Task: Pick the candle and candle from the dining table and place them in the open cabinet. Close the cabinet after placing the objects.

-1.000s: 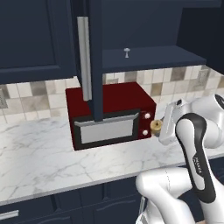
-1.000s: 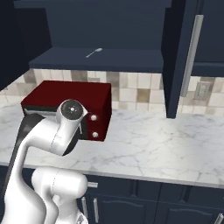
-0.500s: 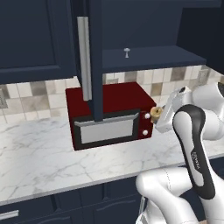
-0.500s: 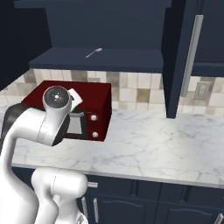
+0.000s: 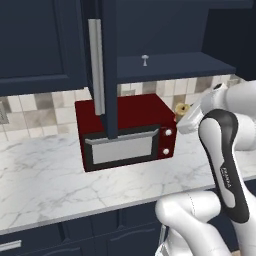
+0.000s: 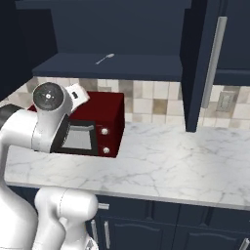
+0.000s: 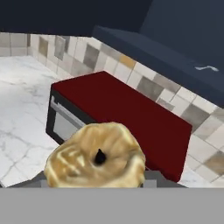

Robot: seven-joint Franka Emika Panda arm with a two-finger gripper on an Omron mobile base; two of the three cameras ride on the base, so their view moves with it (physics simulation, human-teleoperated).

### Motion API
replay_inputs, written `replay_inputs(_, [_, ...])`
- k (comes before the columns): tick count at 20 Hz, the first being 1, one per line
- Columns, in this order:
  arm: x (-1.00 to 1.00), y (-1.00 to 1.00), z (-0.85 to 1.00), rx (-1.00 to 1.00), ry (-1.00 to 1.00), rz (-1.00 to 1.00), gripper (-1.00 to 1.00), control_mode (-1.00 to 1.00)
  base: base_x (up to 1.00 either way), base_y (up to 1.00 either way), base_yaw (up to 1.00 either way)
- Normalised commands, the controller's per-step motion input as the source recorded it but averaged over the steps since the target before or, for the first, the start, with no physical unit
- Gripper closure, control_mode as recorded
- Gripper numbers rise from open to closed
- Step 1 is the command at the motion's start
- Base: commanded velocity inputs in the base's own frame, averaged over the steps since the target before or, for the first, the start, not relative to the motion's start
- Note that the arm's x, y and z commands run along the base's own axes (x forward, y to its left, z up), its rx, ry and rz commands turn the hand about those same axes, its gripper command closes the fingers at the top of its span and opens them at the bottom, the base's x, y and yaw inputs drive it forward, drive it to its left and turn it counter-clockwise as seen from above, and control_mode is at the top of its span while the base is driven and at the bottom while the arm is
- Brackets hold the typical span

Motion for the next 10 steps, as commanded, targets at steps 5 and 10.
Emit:
replay_inputs(5, [0.02,0.00,0.41,0.06,-0.15,-0.07,1.00,-1.00,0.00,0.00,0.00])
replay_inputs(10, [0.26,0.00,0.38,0.04,-0.04,-0.03,1.00,-1.00,0.00,0.00,0.00])
